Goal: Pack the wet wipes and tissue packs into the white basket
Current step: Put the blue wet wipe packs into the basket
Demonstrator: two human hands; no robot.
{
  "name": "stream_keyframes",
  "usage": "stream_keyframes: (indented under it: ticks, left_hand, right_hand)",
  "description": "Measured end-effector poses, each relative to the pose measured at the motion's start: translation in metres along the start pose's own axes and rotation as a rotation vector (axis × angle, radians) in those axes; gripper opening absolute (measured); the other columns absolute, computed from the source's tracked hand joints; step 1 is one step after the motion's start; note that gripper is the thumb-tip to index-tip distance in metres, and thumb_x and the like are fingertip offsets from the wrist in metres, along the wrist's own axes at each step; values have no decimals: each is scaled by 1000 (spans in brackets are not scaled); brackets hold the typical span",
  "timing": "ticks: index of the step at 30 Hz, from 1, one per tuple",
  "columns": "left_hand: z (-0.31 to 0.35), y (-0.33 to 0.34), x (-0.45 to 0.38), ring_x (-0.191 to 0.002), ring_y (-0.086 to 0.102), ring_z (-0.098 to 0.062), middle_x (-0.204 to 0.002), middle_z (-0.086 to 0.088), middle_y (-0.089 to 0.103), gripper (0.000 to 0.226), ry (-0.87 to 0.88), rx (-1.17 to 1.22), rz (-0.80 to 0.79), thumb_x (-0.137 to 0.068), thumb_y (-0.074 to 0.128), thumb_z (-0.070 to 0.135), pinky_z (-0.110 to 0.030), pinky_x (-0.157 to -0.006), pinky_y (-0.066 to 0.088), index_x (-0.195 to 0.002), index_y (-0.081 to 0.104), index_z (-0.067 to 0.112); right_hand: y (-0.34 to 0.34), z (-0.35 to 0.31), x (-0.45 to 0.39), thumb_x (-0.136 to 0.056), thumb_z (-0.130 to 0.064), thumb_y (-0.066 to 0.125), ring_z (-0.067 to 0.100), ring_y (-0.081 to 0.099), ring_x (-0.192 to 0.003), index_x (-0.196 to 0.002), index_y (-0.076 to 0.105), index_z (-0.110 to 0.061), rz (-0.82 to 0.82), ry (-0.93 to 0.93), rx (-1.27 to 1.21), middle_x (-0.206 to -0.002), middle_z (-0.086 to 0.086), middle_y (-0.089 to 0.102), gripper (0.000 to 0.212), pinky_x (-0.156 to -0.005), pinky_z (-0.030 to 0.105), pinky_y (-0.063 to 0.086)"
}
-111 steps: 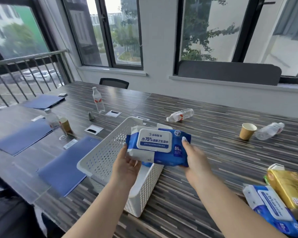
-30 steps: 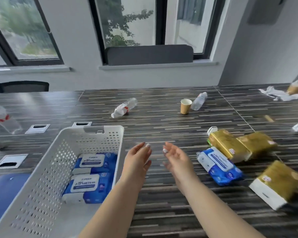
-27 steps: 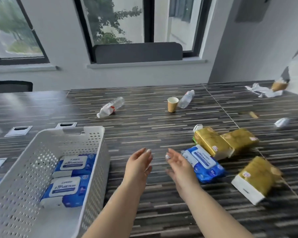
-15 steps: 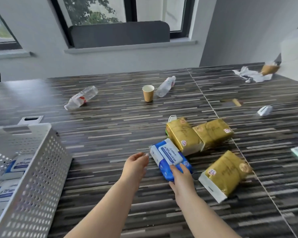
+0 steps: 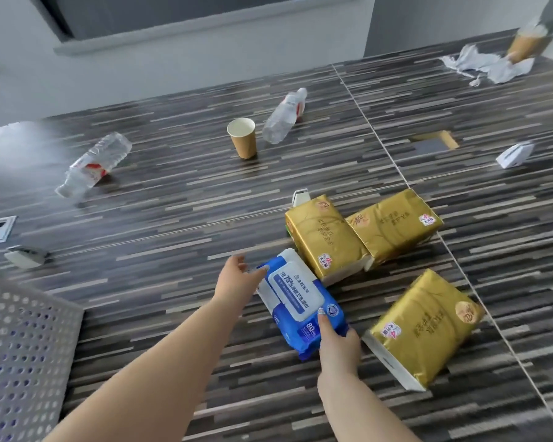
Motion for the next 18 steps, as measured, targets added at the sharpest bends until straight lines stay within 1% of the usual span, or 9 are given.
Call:
stream_keyframes:
  ticks: [2, 3, 4, 6, 7, 9, 13, 16, 18]
  left_hand:
    - [5, 12, -10, -122, 54, -23, -142, -6, 49, 74, 21, -94, -38, -85, 69, 33, -34, -93, 50, -148, 31, 17]
    - [6, 18, -14, -120, 56, -23, -140, -5, 51, 74, 29, -153, -63, -86, 68, 35, -35, -93, 51, -147, 31, 18]
    - [6, 22, -16, -114, 59, -22, -135, -4, 55, 70, 30, -212, -87, -86, 66, 38, -36, -92, 52, -146, 34, 18]
    - [2, 28, -20, -102, 65, -20, -118, -3, 65, 57, 16, -282, -121, -87, 62, 44, -38, -89, 54, -136, 49, 17]
    - [-1, 29, -20, -96, 66, -19, -110, -1, 68, 51, 10, -277, -126, -87, 61, 45, -38, -87, 55, -129, 54, 17]
    - [-7, 25, -18, -92, 65, -18, -102, 0, 68, 44, -5, -246, -124, -88, 60, 44, -34, -81, 54, -121, 59, 16]
    - [-25, 9, -1, -85, 64, -17, -95, 0, 69, 33, -54, -150, -120, -89, 60, 41, -30, -76, 51, -111, 65, 16]
    - [-41, -14, 19, -84, 61, -15, -95, 0, 70, 30, -69, -53, -80, -89, 61, 42, -31, -77, 49, -104, 67, 18]
    - [-50, -26, 33, -83, 61, -12, -93, 4, 69, 27, -82, 20, -66, -88, 61, 43, -26, -71, 46, -104, 65, 21]
  right_hand:
    - [2, -2, -8, -87, -33, 62, 29, 61, -110, -131, 48, -10, -15, -29, 56, -124, 13, 60, 52, -77, 36, 50]
    - [3, -3, -12, -87, -35, 62, 27, 63, -106, -128, 50, -11, -25, -55, 78, -121, 12, 61, 48, -73, 32, 51]
    - [4, -5, -13, -87, -36, 61, 24, 64, -102, -125, 53, -13, -39, -80, 98, -118, 11, 63, 45, -70, 29, 52]
    - [6, -7, -18, -87, -38, 60, 20, 65, -97, -121, 55, -15, -53, -111, 126, -114, 9, 65, 41, -69, 29, 54]
    - [7, -7, -19, -88, -38, 60, 19, 65, -96, -120, 55, -16, -64, -113, 120, -113, 8, 65, 39, -69, 29, 55]
    - [14, -10, -16, -88, -36, 60, 19, 65, -96, -123, 52, -18, -94, -94, 68, -113, 6, 64, 39, -70, 30, 56]
    - [25, -15, 0, -89, -31, 62, 16, 65, -91, -125, 49, -23, -135, -80, -41, -111, 5, 63, 40, -66, 29, 56]
    - [29, -15, 15, -88, -29, 63, 15, 65, -90, -126, 51, -20, -169, -134, -16, -110, 5, 64, 41, -64, 28, 57]
    - [31, -15, 24, -87, -28, 64, 16, 66, -92, -128, 51, -20, -203, -166, -8, -112, 5, 64, 43, -64, 28, 57]
Point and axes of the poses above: each hand's wrist, its own x-axis away from the middle knuckle, its own y-axis out of the palm, z = x × y, the point moved 8 cm from there along -x, towards the middle knuckle
